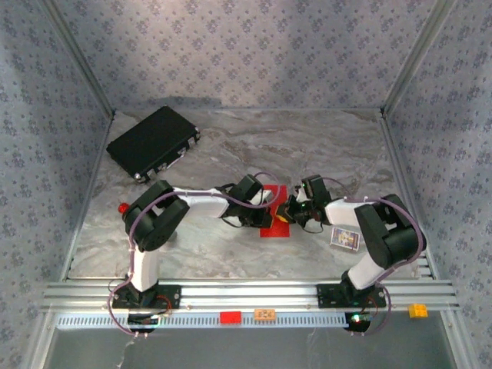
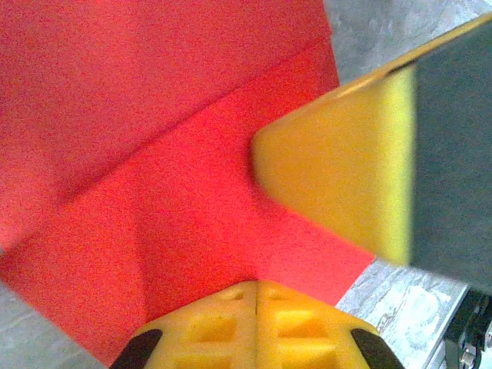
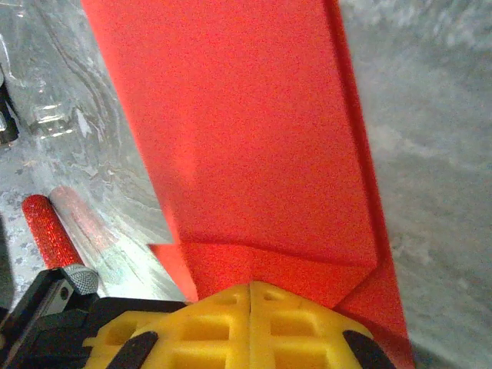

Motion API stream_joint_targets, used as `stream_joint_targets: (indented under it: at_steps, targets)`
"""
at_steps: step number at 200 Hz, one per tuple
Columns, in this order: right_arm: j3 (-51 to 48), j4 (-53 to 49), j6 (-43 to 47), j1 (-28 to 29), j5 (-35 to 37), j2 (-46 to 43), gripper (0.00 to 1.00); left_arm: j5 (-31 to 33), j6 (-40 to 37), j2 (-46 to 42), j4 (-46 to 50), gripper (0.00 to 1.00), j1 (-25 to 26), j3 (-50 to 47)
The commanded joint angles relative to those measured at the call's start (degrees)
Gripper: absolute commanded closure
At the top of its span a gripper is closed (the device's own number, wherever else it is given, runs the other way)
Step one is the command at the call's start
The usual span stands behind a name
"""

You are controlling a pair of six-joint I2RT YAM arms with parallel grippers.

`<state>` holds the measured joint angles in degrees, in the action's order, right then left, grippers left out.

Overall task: Fold a paper plane with a square sheet of paper (pick it up from the middle)
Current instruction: Fold the triangle a second time at the center of the table.

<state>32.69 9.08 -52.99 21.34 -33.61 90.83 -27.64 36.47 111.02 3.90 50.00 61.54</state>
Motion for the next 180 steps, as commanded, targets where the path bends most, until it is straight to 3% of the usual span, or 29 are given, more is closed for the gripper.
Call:
stream_joint_targets:
  at_steps: [1, 62, 148, 180]
  targets:
    - [2.37, -4.73, 2.79, -0.16, 1.21, -2.46, 0.96, 2.51, -1.44, 0.75, 5.49, 1.00, 0.52, -1.91]
    - [0.31, -2.15, 1.66, 1.81, 1.26, 2.48, 0.97, 2.48, -0.80, 0.94, 4.71, 1.00, 0.56, -1.82]
    - [1.05, -2.95, 6.44, -10.23, -1.01, 4.40, 0.97, 1.65, -0.88, 2.12, 5.24, 1.00, 0.58, -1.16]
    - [1.99, -3.64, 6.82, -12.24, -2.46, 2.45, 0.97, 1.70, -0.85, 2.01, 5.15, 1.00, 0.54, -1.18]
